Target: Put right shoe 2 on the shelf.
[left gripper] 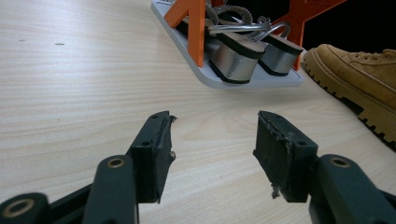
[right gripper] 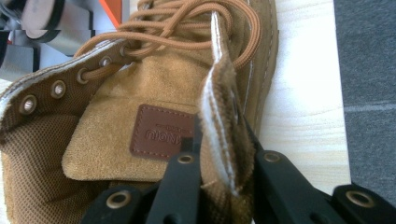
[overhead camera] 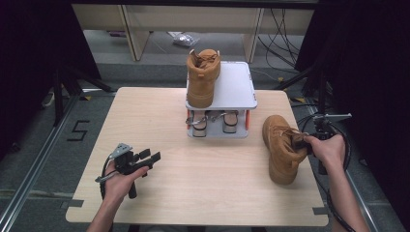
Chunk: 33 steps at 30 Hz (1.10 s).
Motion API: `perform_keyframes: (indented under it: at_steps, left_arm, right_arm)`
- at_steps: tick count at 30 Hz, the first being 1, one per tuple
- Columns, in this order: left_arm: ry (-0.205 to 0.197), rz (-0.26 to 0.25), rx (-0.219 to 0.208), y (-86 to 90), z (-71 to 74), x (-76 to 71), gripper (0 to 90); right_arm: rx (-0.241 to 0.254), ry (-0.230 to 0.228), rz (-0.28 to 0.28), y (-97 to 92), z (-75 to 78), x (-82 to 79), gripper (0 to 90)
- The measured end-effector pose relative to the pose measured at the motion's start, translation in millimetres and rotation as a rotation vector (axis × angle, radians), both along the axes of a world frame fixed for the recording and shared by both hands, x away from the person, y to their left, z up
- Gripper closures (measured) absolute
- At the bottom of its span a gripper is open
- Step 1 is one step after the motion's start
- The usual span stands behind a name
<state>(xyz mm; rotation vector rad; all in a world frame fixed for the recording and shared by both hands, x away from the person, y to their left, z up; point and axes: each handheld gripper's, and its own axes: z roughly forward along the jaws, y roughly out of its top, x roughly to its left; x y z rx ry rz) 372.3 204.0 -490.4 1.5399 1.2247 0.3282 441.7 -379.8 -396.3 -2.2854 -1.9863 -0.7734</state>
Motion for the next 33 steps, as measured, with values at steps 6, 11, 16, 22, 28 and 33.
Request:
perform_keyframes:
  at_steps: [6,11,16,22,28,33]
  left_arm:
    - [0.003,0.006,0.002,0.8,0.5,-2.5,45.0]
    - [0.000,0.004,-0.001,1.0,1.4,-3.9,45.0]
    - [-0.005,0.003,-0.002,2.2,0.9,-5.2,45.0]
    - [-0.008,0.007,-0.005,3.8,1.7,-5.8,44.9]
    - [-0.001,0.010,0.001,4.0,0.0,-5.0,44.8]
    - [0.002,0.006,0.000,3.9,-1.4,-4.8,44.7]
  right_arm:
    - [0.050,-0.023,-0.073,-3.2,6.8,-3.1,85.0]
    - [0.078,-0.059,-0.098,-9.6,15.6,-8.2,85.1]
    - [0.086,-0.087,-0.115,-11.3,25.8,-10.0,85.0]
    - [0.089,-0.108,-0.127,-10.8,34.1,-9.5,85.0]
    - [0.135,-0.109,-0.139,-9.8,39.1,-5.9,85.0]
    - [0.121,-0.151,-0.100,-11.6,40.0,-2.1,85.0]
